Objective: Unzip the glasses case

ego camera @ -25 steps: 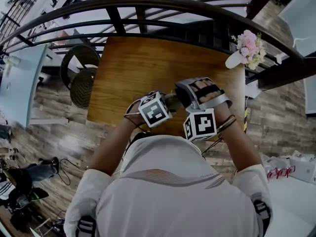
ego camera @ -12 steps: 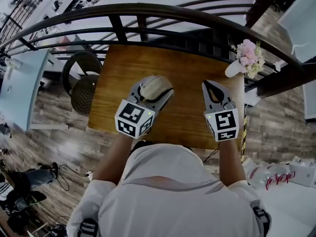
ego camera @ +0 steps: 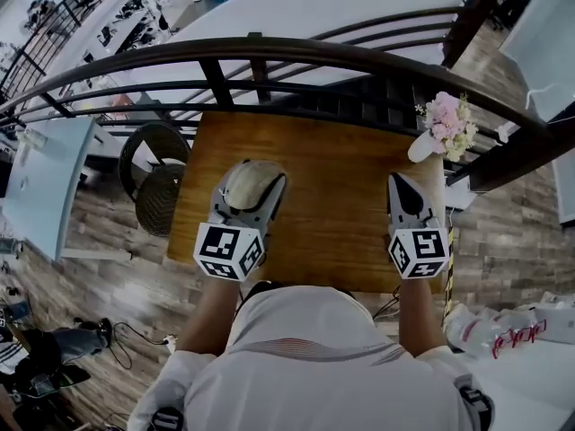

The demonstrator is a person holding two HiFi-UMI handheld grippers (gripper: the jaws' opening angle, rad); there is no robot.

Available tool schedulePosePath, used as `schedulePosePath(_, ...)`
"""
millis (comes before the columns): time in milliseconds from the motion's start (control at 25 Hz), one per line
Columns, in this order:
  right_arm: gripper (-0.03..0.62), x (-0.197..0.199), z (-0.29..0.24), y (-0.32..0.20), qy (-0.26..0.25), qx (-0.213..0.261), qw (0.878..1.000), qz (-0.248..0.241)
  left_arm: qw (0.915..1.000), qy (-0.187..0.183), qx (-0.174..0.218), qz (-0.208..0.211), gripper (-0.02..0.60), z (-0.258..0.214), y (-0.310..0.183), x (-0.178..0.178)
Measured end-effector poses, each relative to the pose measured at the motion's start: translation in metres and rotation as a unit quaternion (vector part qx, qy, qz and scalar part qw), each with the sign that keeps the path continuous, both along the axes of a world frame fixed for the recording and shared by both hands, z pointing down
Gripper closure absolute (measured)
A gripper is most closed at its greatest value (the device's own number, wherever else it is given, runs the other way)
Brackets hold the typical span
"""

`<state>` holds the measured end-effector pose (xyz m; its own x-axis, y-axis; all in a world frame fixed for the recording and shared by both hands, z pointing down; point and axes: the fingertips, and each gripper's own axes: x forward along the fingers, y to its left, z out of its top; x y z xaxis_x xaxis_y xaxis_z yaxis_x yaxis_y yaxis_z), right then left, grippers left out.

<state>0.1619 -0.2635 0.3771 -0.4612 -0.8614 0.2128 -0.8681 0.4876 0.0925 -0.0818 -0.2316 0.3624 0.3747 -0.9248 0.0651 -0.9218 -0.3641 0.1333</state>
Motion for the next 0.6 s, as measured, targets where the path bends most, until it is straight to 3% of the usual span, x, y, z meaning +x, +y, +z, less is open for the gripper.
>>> schedulePosePath(600,0.543,-0.015,0.002,0.002,0.001,-0.003,0.999,-0.035,0.9997,0.01,-0.016,0.016,0.293,0.01,0.001,0.011)
